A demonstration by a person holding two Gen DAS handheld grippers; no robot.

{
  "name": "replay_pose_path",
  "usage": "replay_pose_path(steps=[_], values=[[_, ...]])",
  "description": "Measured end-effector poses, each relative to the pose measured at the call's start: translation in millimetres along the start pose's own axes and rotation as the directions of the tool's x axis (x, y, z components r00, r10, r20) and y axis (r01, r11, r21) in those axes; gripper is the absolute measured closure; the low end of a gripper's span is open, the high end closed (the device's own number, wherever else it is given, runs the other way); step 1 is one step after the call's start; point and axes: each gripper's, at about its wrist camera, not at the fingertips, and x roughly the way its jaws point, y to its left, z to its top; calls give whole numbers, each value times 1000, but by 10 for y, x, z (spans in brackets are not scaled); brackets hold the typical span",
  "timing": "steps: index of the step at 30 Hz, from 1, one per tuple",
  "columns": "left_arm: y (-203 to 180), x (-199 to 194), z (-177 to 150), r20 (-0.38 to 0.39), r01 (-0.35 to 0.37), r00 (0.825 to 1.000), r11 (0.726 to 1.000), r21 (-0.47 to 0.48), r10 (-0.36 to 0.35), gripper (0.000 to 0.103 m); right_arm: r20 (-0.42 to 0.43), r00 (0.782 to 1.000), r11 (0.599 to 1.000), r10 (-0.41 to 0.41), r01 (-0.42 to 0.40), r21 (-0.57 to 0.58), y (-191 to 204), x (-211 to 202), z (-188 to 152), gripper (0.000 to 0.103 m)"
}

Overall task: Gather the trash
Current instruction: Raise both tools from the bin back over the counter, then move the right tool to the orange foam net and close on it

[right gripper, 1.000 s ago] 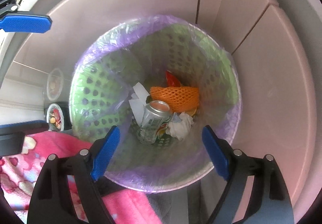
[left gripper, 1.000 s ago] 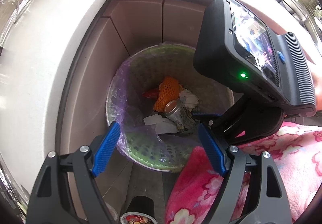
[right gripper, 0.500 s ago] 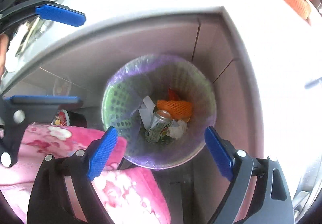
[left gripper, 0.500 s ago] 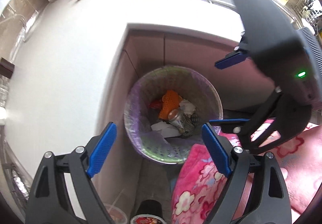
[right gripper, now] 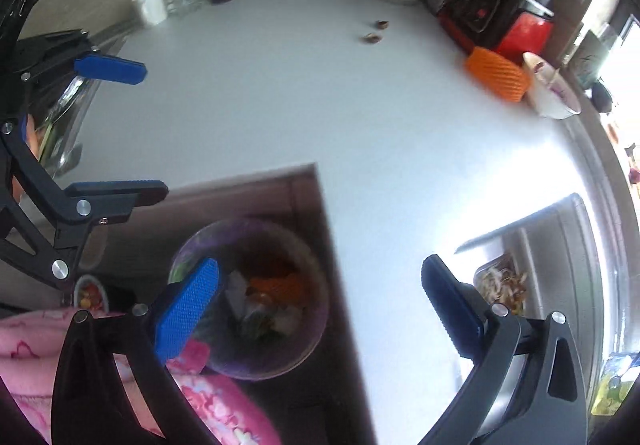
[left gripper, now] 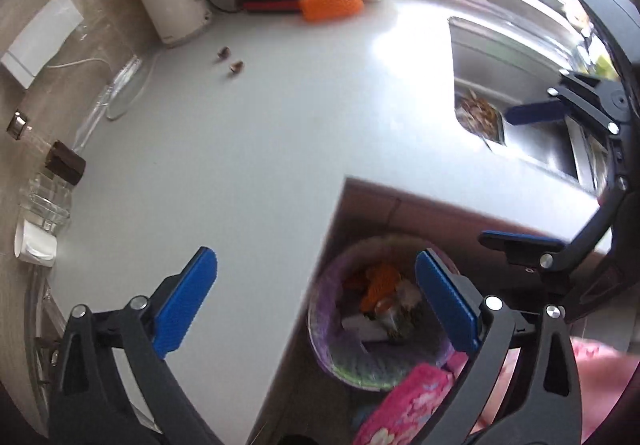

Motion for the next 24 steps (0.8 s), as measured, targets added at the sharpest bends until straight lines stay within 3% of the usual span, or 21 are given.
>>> replay_pose_path(steps=[9,19,24], values=[[264,116,567,42,-81,995,992,-97,85,8,44,997,997,-58,55,57,-429,79,371,2],[536,523,1069,28,-83,996,975,-206,90,8,76,993,988,-88,77,136,-896,255,799,2],[712,759,1295,39,-48,997,961,-273,61,8,89,992,980,-94,77,182,-1126,406,1030,2]])
